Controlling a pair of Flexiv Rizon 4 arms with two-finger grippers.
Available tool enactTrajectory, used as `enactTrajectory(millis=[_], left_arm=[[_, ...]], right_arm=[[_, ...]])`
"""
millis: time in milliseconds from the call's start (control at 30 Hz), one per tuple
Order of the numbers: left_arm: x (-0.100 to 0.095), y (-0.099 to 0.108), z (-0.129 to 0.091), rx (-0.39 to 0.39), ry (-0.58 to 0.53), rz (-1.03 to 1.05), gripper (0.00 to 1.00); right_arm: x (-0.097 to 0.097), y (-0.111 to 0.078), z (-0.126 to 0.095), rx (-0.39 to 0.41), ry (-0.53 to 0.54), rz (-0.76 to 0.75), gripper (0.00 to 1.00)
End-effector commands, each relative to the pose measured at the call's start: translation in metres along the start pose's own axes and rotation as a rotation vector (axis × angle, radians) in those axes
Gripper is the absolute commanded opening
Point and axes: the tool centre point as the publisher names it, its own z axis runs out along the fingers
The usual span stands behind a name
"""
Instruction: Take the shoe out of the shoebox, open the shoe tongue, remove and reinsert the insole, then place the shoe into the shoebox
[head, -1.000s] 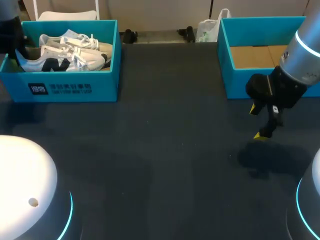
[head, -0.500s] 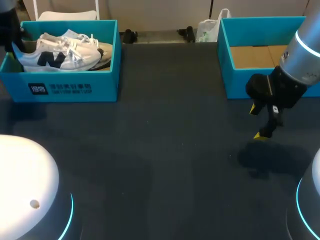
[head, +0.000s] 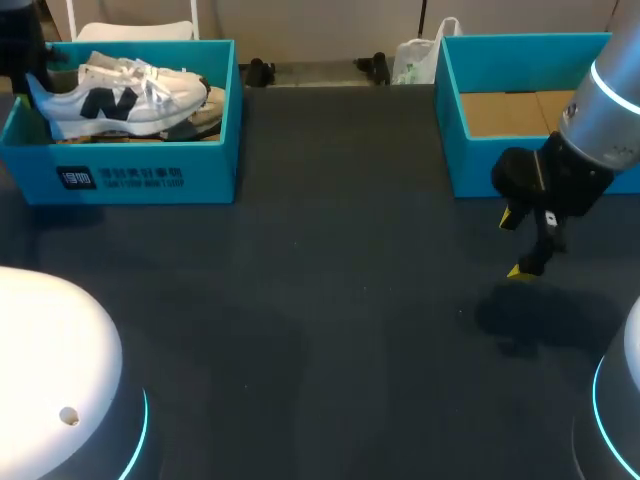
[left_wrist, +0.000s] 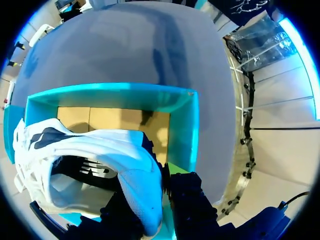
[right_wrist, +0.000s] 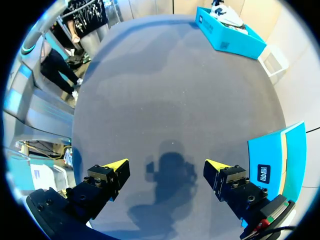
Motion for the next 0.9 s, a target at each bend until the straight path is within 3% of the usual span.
enactTrajectory(millis=[33,267,467,700,900], left_arm=[[0.004,-0.014,-0.032,-0.006,0.001,-0.013,0.00],[0.005,-0.030,-0.072,-0.025,-0.007,-0.027,0.00],[-0.002,-0.058,-0.104,-0.030,-0.011,-0.016,0.00],[-0.023,-0.097,-0.129,-0.043,0.021,-0.013,0.00],[-0.050,-0.136,-0.130,-0.053,0.036,0.007,0.00]], right_arm=[[0.000,0.000,0.000,0.002,-0.001,0.001,1.00],[0.000,0.000,0.000,0.002,-0.001,0.001,1.00],[0.000,0.000,0.000,0.002,-0.001,0.001,1.00],[0.000,0.000,0.000,0.002,-0.001,0.001,1.00],[0.000,0.000,0.000,0.002,-0.001,0.001,1.00]])
